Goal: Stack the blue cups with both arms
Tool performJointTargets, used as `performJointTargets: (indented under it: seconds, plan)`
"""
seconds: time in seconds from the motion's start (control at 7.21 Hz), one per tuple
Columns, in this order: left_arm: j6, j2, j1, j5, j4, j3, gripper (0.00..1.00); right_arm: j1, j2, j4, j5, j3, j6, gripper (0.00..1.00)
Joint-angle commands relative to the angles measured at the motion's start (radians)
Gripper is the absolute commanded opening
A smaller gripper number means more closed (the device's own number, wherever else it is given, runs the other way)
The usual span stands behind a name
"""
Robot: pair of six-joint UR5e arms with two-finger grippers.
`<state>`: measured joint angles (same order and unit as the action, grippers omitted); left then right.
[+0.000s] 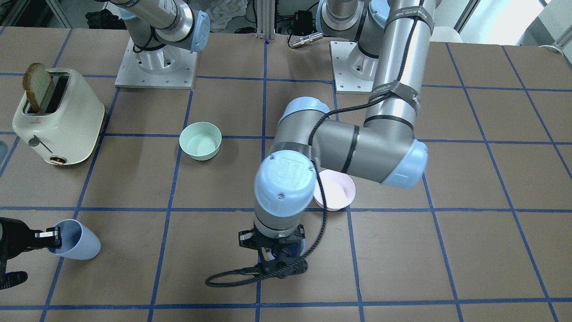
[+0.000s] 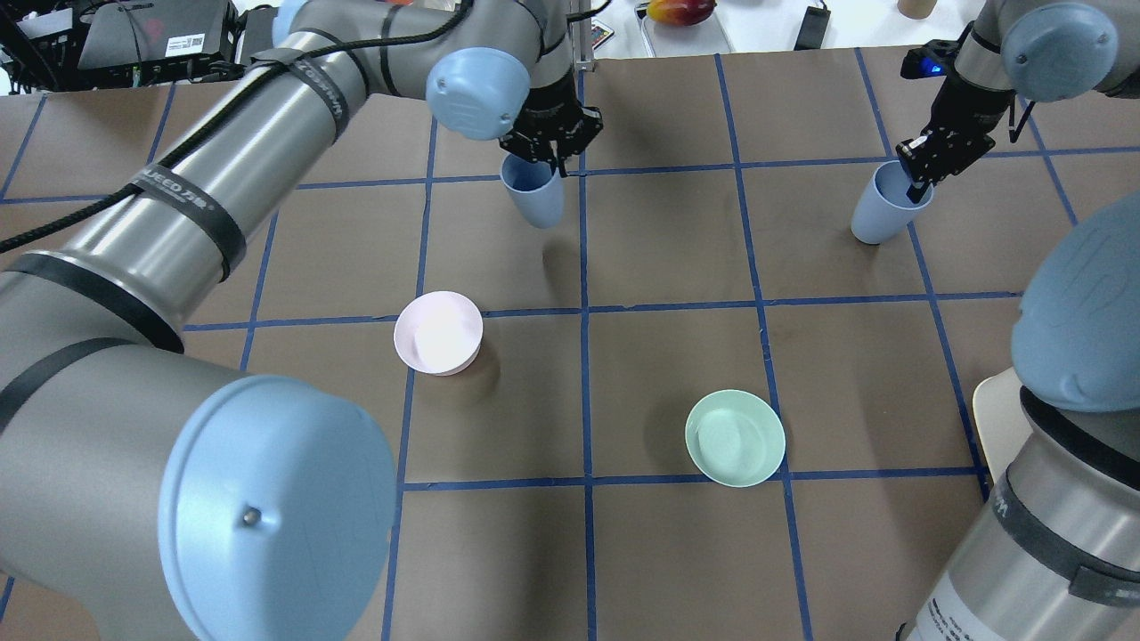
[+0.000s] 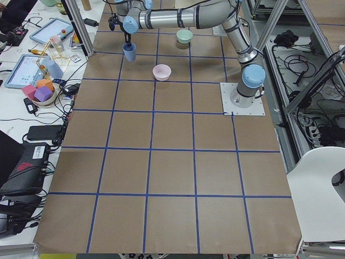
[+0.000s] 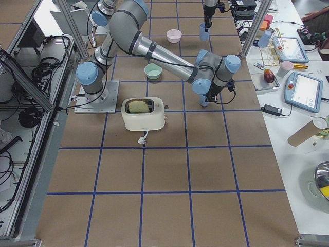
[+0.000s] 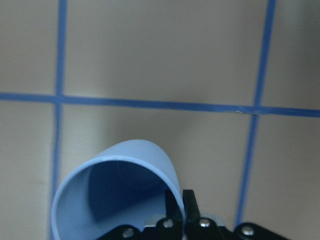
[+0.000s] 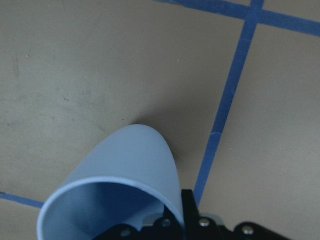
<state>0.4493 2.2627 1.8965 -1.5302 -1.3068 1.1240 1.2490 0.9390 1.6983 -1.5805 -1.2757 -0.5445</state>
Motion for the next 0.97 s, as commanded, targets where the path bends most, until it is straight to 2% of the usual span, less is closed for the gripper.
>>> performJointTargets:
  seconds: [0.0,0.28,0.55,0.83]
  plan:
    - [0.054,-0.021,0.096,-0.002,-0.009,0.081,0.0,0.0,0.029,-0.07,0.011,0.05,-0.003,0.0]
    - [0.052,-0.029,0.09,-0.002,0.007,0.114,0.0,0.007,0.029,-0.138,0.016,0.12,-0.003,0.0]
    - [0.054,-0.057,0.087,-0.007,-0.038,0.143,0.0,0.012,0.03,-0.173,0.059,0.13,-0.003,0.0]
    - [0.048,-0.052,0.088,-0.004,-0.026,0.171,0.0,0.024,0.059,-0.199,0.074,0.128,0.007,0.0]
